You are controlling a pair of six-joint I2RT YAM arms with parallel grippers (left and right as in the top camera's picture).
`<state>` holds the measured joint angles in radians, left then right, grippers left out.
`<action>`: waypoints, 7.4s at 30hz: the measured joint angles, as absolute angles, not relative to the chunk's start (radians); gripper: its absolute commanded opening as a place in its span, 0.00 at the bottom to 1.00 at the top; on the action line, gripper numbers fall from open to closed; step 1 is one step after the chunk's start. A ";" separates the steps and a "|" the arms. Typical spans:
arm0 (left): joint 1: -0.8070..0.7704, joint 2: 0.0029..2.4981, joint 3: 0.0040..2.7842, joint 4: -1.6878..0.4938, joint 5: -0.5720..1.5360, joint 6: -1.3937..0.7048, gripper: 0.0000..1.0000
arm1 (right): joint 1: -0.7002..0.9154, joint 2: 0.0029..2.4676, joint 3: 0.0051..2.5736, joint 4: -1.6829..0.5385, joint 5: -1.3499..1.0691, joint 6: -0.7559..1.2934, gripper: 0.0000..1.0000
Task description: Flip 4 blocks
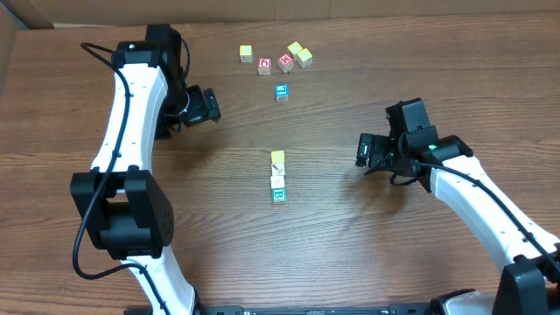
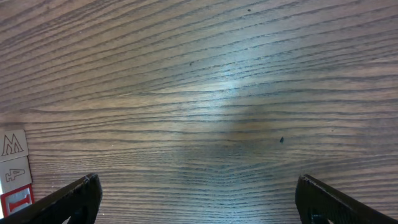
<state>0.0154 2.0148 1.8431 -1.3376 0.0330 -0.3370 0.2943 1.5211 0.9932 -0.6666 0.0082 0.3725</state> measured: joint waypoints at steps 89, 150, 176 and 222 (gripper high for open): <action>0.015 2.015 1.843 -1.327 0.029 -0.337 1.00 | 0.262 0.276 0.995 -0.822 0.015 0.366 1.00; 0.015 2.015 1.845 -1.327 0.028 -0.337 1.00 | 0.157 0.011 0.019 -0.003 0.009 0.153 1.00; 0.015 2.015 1.845 -1.327 0.028 -0.337 1.00 | 0.157 0.011 0.019 -0.090 0.003 0.054 1.00; 0.015 2.015 1.845 -1.327 0.026 -0.337 1.00 | 0.157 0.011 0.019 -0.090 0.004 0.052 1.00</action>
